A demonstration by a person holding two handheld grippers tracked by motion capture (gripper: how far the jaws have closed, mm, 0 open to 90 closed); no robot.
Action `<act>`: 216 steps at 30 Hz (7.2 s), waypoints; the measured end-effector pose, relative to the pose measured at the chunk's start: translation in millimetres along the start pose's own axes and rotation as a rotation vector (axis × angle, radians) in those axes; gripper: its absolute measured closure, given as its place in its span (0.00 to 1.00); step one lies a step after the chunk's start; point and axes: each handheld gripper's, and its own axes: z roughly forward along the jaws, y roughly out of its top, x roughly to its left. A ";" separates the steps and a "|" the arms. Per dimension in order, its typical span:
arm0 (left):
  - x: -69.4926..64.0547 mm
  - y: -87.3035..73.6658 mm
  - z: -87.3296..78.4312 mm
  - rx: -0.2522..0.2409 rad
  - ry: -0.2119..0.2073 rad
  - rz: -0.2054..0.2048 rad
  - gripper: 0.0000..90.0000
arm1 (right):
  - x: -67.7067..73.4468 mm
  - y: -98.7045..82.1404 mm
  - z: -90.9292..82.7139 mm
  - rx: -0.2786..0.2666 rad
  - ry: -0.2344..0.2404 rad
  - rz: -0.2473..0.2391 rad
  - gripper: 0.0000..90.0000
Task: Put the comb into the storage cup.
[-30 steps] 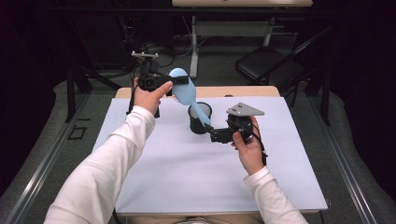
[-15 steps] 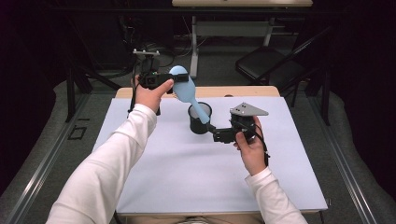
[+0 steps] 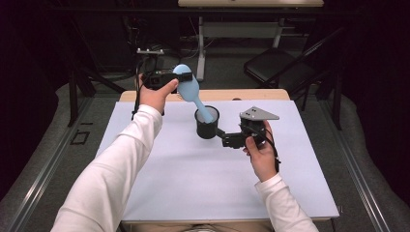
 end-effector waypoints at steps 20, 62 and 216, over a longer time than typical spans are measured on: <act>1.2 3.5 9.0 -0.016 0.022 0.073 0.56 | -0.9 -0.5 -1.5 -0.003 -0.009 -0.011 0.00; 0.3 -5.7 52.1 0.041 0.114 0.130 0.56 | -0.2 -1.4 -1.6 -0.005 -0.007 -0.014 0.00; -2.9 -48.1 108.4 0.160 0.159 0.159 0.37 | 2.7 -2.8 -0.9 -0.007 0.015 -0.027 0.00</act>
